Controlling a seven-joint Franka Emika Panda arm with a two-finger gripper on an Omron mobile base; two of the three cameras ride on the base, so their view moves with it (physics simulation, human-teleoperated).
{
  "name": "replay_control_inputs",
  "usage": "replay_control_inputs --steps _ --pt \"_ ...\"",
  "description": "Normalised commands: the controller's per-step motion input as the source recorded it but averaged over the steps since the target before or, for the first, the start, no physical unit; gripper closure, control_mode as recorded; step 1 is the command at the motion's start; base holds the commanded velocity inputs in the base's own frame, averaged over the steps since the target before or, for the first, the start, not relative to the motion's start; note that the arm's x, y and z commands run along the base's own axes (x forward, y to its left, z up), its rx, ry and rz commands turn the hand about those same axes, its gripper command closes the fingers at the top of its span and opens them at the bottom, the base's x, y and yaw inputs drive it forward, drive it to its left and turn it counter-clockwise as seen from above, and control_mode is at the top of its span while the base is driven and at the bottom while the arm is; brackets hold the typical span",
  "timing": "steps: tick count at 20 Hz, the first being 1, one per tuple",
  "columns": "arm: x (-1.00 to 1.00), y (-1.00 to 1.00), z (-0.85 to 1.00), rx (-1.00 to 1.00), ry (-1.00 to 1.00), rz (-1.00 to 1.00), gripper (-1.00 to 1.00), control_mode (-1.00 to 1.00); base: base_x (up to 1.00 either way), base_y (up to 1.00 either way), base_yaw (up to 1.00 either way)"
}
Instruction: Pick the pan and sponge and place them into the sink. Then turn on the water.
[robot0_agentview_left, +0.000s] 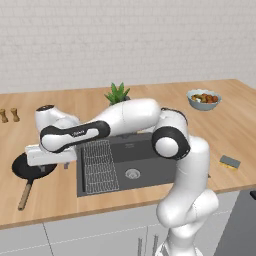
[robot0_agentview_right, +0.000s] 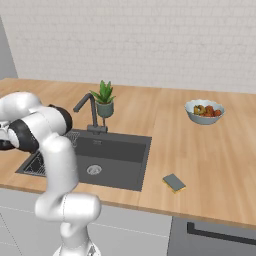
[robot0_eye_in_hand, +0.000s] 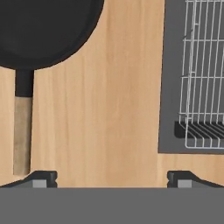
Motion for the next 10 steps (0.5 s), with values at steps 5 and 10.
replay_control_inputs --steps 5,10 --pt "0.0 0.31 -0.22 -0.04 0.0 0.0 -1.0 -1.0 0.0 0.0 0.0" --pt "0.0 0.31 -0.25 0.0 0.0 0.0 -1.0 -1.0 0.0 0.0 0.0"
